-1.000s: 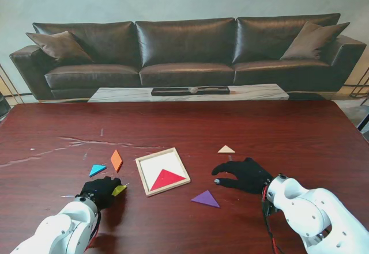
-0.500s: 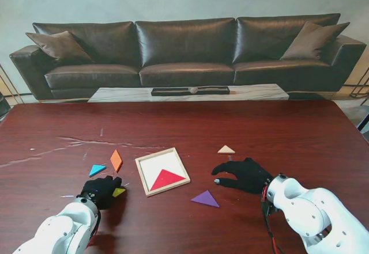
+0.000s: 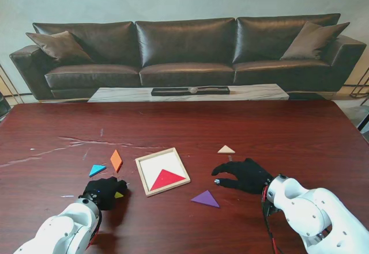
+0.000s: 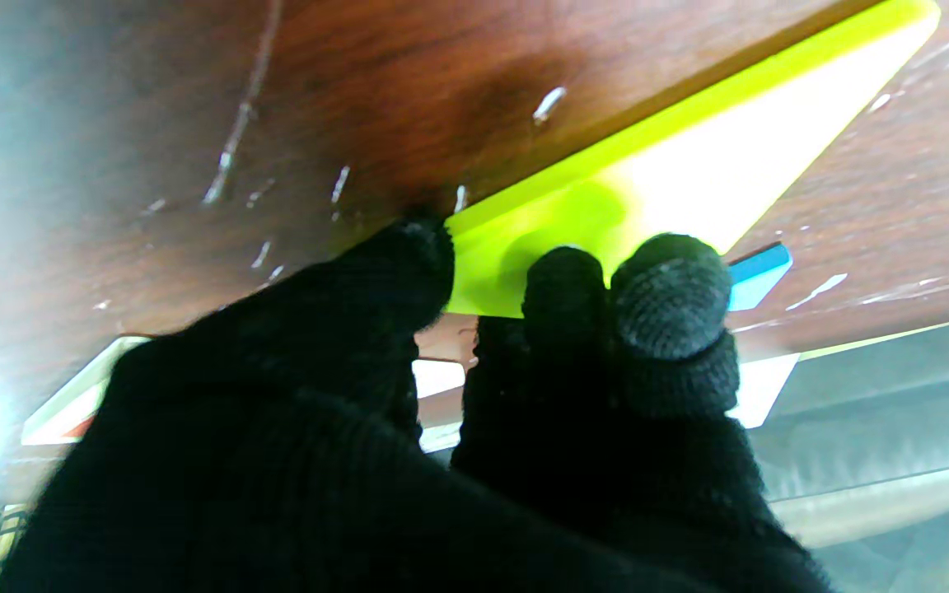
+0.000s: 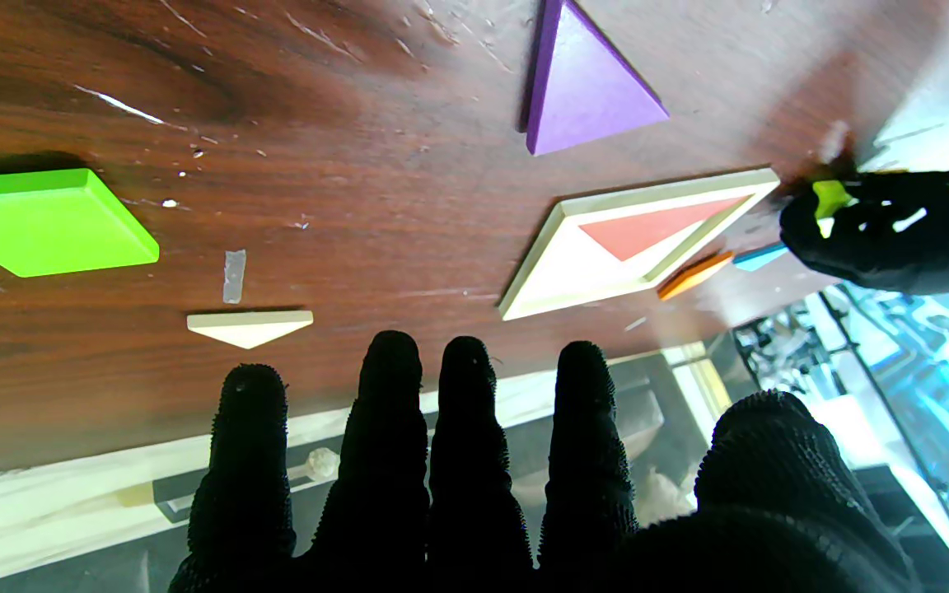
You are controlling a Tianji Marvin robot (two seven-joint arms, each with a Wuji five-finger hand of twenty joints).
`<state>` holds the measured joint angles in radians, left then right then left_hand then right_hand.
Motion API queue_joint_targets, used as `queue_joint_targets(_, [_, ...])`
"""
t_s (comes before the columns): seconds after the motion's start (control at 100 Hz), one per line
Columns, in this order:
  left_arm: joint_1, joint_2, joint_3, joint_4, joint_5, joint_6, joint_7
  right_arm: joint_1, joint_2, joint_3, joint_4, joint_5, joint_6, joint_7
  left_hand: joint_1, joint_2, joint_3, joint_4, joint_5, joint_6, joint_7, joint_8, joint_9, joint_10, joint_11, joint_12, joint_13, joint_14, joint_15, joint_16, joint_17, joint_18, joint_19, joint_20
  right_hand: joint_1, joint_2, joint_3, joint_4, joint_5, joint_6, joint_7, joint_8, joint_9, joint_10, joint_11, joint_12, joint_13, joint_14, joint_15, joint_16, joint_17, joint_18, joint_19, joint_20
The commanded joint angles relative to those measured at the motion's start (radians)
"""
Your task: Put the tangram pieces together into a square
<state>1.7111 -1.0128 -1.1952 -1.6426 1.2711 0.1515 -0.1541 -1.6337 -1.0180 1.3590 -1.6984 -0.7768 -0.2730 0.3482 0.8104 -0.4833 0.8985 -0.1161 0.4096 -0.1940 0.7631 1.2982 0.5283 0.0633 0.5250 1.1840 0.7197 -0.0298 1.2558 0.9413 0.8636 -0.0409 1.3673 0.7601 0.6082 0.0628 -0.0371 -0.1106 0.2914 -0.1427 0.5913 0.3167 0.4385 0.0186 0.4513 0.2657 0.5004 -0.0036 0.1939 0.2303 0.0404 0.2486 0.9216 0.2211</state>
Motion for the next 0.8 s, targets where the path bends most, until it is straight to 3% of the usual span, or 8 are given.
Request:
queue_joint_targets(0.0, [0.049, 0.006, 0.016, 0.096, -0.009, -0.008, -0.053, -0.005, 0.001, -0.003, 0.000, -0.001, -0.002, 0.001, 0.165, -0.066, -0.217, 0.000, 0.191, -0.260, 0.574, 0.156, 0.180, -0.106, 0.659, 0.063, 0.051, -0.033, 0.011, -0.005, 0.048, 0.028, 0.038, 0.002, -0.025, 0.009, -0.012, 0.025, -0.035, -0.027, -0.013, 0.008, -0.009, -0.001, -0.014, -0.007, 0.022, -0.024, -0.007, 0.001, -0.005, 0.020, 0.015, 0.001])
queue_joint_targets(0.18, [0.054, 0.005, 0.010, 0.095, -0.006, -0.014, -0.042, -0.005, 0.002, -0.002, 0.001, -0.002, -0.003, 0.003, 0.222, -0.032, -0.247, 0.020, 0.209, -0.266, 0.590, 0.214, 0.260, -0.138, 0.699, 0.055, 0.128, -0.062, 0.018, 0.020, 0.117, 0.050, 0.077, -0.003, -0.025, 0.009, -0.012, 0.025, -0.035, -0.026, -0.014, 0.009, -0.008, -0.001, -0.014, -0.007, 0.026, -0.026, -0.006, 0.002, -0.004, 0.021, 0.015, 0.001])
queue_joint_targets(0.37, [0.057, 0.006, 0.002, 0.088, -0.006, -0.032, -0.046, -0.004, 0.002, -0.005, 0.002, 0.000, -0.004, 0.001, 0.240, -0.028, -0.228, 0.027, 0.224, -0.273, 0.601, 0.237, 0.274, -0.114, 0.720, 0.104, 0.161, -0.049, 0.043, 0.038, 0.156, 0.064, 0.122, 0.012, -0.026, 0.010, -0.013, 0.025, -0.037, -0.024, -0.014, 0.009, -0.008, -0.002, -0.014, -0.007, 0.028, -0.028, -0.006, 0.002, -0.005, 0.021, 0.015, 0.001])
queue_joint_targets(0.79, [0.070, 0.005, -0.019, 0.049, 0.047, -0.065, -0.026, -0.003, 0.001, -0.008, 0.007, 0.001, -0.002, 0.000, 0.232, -0.030, -0.206, 0.037, 0.230, -0.276, 0.602, 0.246, 0.279, -0.115, 0.728, 0.127, 0.180, -0.057, 0.056, 0.032, 0.166, 0.041, 0.159, 0.019, -0.027, 0.010, -0.013, 0.025, -0.042, -0.018, -0.016, 0.010, -0.010, 0.001, -0.014, -0.007, 0.026, -0.028, -0.007, 0.002, -0.004, 0.021, 0.016, 0.002])
